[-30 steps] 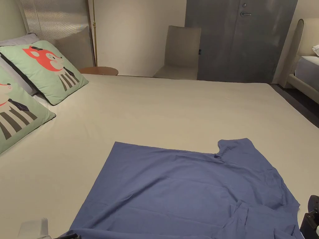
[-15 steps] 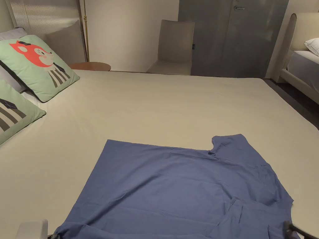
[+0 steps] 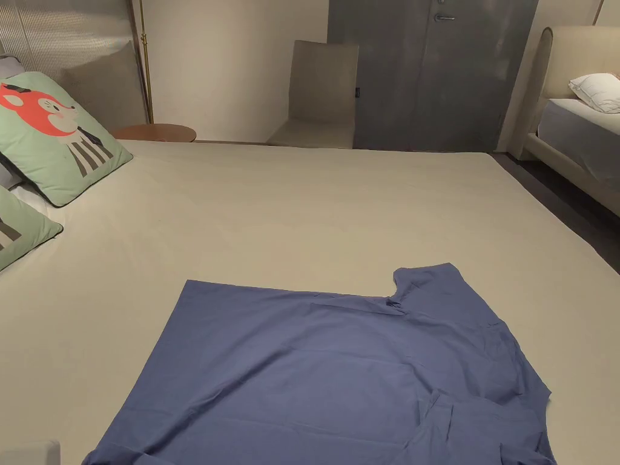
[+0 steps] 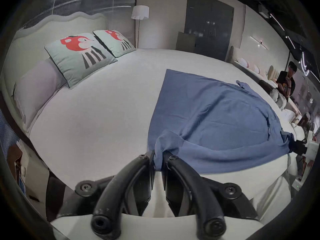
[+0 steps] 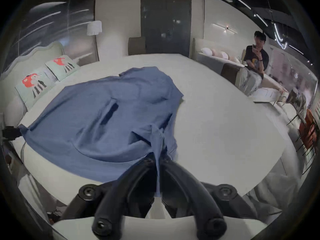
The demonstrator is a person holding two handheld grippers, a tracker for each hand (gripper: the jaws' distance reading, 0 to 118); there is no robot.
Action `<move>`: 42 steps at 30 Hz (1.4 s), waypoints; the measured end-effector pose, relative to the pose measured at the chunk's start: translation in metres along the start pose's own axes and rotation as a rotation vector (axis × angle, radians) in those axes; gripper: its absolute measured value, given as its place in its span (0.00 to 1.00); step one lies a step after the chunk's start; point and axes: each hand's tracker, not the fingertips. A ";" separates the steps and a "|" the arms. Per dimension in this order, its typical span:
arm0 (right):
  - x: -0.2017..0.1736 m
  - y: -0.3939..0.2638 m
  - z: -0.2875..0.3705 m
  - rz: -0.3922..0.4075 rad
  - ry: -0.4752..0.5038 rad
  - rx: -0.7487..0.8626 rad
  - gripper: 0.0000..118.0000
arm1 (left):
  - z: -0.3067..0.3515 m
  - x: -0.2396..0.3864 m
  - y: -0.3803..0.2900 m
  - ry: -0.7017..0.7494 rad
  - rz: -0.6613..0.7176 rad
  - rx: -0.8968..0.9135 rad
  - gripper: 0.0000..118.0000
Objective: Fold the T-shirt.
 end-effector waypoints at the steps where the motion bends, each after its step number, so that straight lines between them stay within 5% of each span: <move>1: 0.000 0.003 0.003 0.009 0.018 0.019 0.02 | 0.002 -0.001 0.004 -0.002 0.013 0.008 0.04; 9: 0.009 0.055 0.020 -0.126 0.006 0.152 0.02 | 0.003 0.002 0.068 -0.019 0.075 0.111 0.04; 16: 0.013 0.092 -0.032 -0.197 -0.052 0.109 0.02 | -0.069 0.013 0.123 -0.029 0.125 0.089 0.04; 29: 0.012 0.119 -0.131 -0.221 -0.092 -0.049 0.02 | -0.168 0.020 0.144 0.024 0.144 -0.018 0.04; 42: 0.008 0.130 -0.161 -0.195 -0.110 -0.092 0.02 | -0.182 0.024 0.148 0.038 0.131 -0.035 0.04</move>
